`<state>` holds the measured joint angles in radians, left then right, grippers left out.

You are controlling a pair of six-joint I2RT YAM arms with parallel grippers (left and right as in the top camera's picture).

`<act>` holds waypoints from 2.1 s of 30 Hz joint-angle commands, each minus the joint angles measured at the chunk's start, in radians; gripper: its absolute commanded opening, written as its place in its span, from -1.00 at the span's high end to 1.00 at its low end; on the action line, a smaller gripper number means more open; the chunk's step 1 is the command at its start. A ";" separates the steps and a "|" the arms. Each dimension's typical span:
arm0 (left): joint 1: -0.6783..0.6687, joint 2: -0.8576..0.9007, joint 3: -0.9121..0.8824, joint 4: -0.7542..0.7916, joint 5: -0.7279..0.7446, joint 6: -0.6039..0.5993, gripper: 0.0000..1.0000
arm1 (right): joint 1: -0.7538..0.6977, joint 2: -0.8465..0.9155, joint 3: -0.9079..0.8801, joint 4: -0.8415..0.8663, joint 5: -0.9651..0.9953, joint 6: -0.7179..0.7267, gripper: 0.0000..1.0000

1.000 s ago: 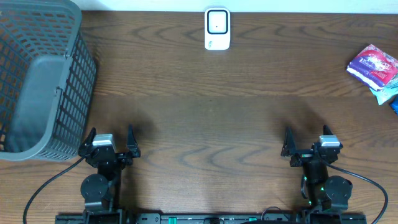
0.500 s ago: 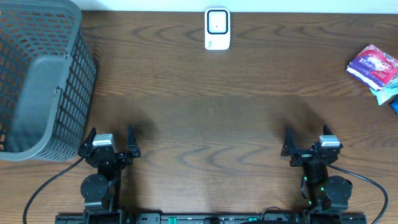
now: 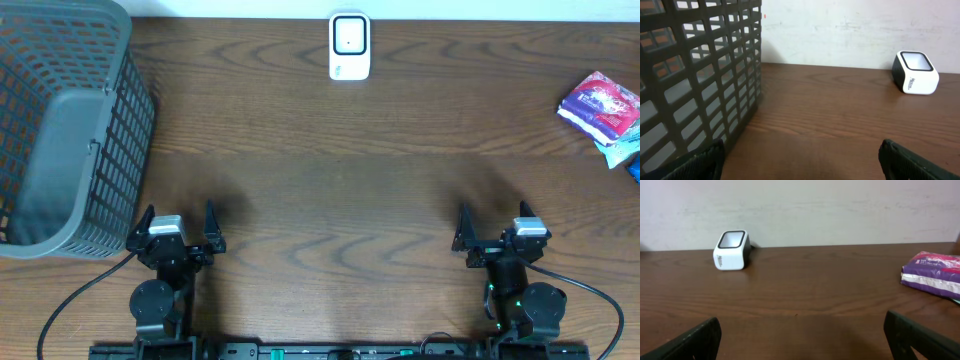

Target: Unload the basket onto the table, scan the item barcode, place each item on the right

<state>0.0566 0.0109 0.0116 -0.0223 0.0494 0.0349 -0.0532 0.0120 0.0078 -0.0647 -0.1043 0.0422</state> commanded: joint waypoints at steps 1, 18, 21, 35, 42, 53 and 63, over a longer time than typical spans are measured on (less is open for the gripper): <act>0.005 -0.007 -0.008 -0.048 -0.017 0.021 -0.96 | -0.005 -0.005 -0.002 -0.003 -0.006 0.013 -0.99; 0.005 -0.007 -0.008 -0.048 -0.016 0.021 -0.96 | -0.005 -0.006 -0.002 -0.006 0.001 -0.040 -0.99; 0.005 -0.007 -0.008 -0.048 -0.017 0.021 -0.95 | -0.005 -0.006 -0.002 -0.006 0.002 -0.071 -0.98; 0.005 -0.007 -0.008 -0.048 -0.016 0.021 -0.96 | -0.005 -0.006 -0.002 -0.003 -0.006 -0.069 -0.98; 0.005 -0.007 -0.008 -0.048 -0.017 0.021 -0.96 | -0.005 -0.006 -0.002 -0.003 -0.006 -0.069 -0.99; 0.005 -0.007 -0.008 -0.048 -0.017 0.021 -0.96 | -0.005 -0.006 -0.002 -0.003 -0.006 -0.069 -0.99; 0.005 -0.007 -0.008 -0.048 -0.016 0.021 -0.95 | -0.005 -0.006 -0.002 -0.003 -0.006 -0.069 -0.99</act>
<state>0.0566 0.0109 0.0116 -0.0219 0.0490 0.0349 -0.0532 0.0120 0.0078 -0.0654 -0.1040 -0.0124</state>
